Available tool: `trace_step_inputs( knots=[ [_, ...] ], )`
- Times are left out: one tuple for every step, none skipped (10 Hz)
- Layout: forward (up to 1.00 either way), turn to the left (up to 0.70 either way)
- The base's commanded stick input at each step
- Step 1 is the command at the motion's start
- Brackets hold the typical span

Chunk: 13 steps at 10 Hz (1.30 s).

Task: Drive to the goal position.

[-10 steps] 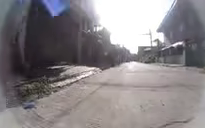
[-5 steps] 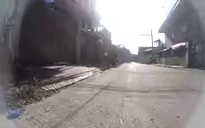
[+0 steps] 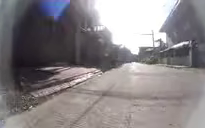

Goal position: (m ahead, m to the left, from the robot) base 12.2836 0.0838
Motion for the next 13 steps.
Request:
trace_step_inputs(
  knots=[
    [0.7, 0.0],
    [0.7, 0.0],
    [0.7, 0.0],
    [0.7, -0.2],
    [0.7, -0.35],
    [0.7, -0.35],
    [0.7, -0.35],
    [0.7, -0.35],
    [0.7, -0.35],
    [0.7, -0.35],
    [0.7, -0.35],
    [0.7, -0.35],
    [0.7, -0.35]
  ],
)
